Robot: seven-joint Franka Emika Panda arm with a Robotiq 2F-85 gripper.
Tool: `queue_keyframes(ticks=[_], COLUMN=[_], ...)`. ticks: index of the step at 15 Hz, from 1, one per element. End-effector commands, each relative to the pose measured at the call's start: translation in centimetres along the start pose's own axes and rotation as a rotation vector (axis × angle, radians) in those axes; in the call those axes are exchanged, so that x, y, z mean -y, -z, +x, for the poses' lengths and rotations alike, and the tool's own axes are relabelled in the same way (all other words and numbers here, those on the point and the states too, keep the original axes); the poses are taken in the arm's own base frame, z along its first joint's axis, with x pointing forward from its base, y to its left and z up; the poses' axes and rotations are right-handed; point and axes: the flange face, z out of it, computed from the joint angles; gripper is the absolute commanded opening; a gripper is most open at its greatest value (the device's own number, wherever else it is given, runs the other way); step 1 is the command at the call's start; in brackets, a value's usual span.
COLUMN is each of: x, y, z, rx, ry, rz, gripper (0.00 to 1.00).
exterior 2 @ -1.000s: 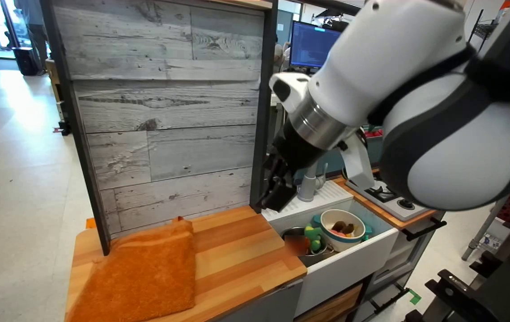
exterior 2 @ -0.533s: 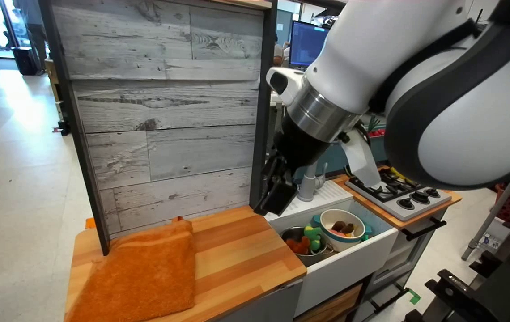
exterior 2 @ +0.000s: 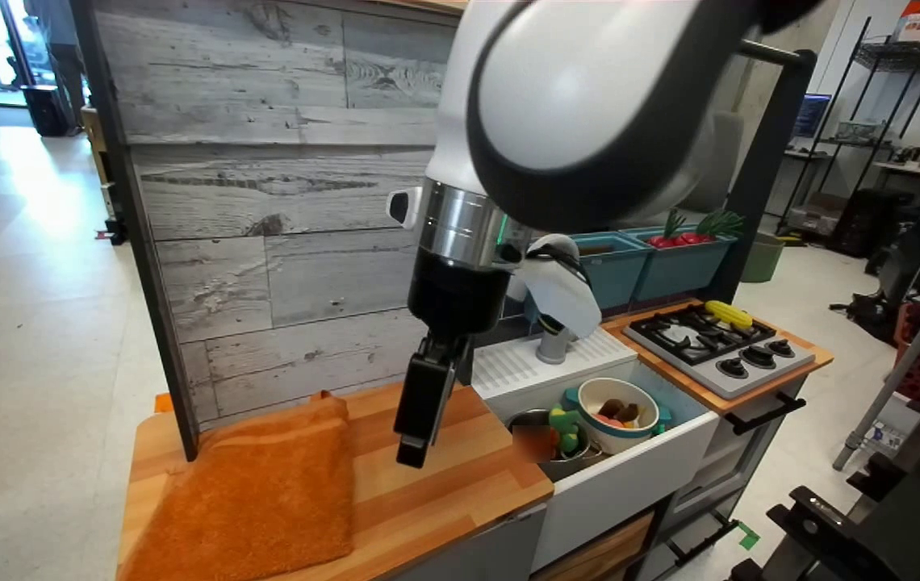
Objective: Pick up all the plush toys from the counter and on the stove and put them in the pots, then wipe the counter with the cloth
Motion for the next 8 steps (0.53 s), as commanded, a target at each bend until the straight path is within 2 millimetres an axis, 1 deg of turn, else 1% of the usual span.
queue_keyframes(ticks=[1,3,4,5,6,8], x=[-2.2,-4.0,-4.3,-3.1,-3.7,-4.2], y=[0.7,1.5,1.1,2.0,2.0,1.4], z=[4.5,7.0,8.0,6.0,6.8,7.3], rx=[-0.022,-0.100,-0.133,-0.074,-0.094,-0.108], ry=[-0.009,0.048,0.103,0.046,0.069,0.083], rz=[0.137,0.071,0.039,0.052,0.043,0.041], gripper=[1.00,1.00,1.00,1.00,1.00,1.00])
